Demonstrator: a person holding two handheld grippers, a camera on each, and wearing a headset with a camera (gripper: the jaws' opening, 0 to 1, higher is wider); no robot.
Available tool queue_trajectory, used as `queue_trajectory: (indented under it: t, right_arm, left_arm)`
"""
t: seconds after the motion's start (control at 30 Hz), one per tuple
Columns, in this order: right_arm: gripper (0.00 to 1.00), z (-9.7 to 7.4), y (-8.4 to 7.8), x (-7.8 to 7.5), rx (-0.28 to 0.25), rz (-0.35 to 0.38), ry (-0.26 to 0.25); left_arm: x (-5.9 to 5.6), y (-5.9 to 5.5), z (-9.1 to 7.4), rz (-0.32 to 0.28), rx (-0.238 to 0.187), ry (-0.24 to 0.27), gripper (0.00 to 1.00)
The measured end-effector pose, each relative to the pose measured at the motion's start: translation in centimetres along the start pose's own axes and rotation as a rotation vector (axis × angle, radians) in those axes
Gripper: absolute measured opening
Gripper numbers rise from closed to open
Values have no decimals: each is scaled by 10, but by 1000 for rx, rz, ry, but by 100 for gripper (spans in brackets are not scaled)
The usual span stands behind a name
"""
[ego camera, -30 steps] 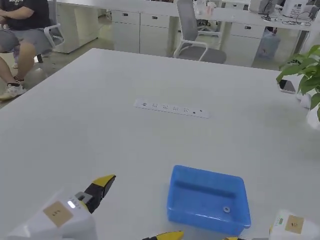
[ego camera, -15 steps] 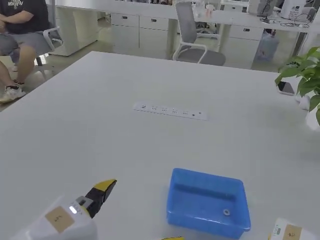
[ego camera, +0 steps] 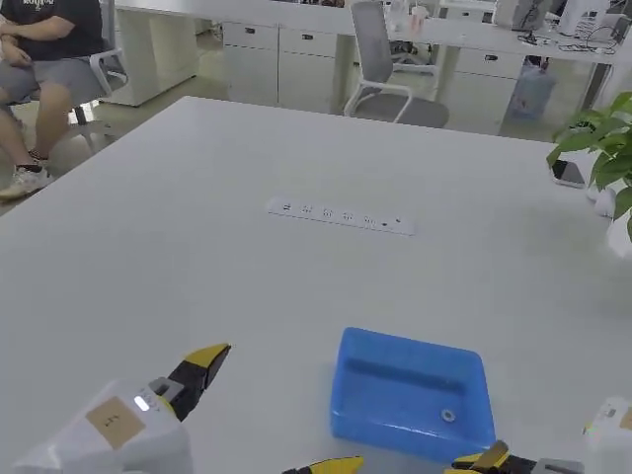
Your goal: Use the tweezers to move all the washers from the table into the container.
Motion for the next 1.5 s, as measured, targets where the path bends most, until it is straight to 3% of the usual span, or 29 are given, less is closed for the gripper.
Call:
queue_trajectory:
  t: [0.43,0.8,1.5]
  right_arm:
    - [3,-11,37,-13,-63,37,-17]
    - [3,5,63,-36,-95,38,-25]
    - [3,41,62,-54,-36,33,-18]
  left_arm:
    - [1,0,-1,0,0,6,92]
    - [1,0,-1,1,-2,8,92]
    - [3,0,-2,-4,-3,22,91]
Point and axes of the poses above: the centre of the closed fingertips' face, and the gripper's own axes: z roughly forward along the fingers, x roughly to its left, y roughly out of its top, the point moved 6 cm from there along -z, roughly backward along the fingers, and after that the axes turned 11 degrees about -x, right-handed, at the moved point
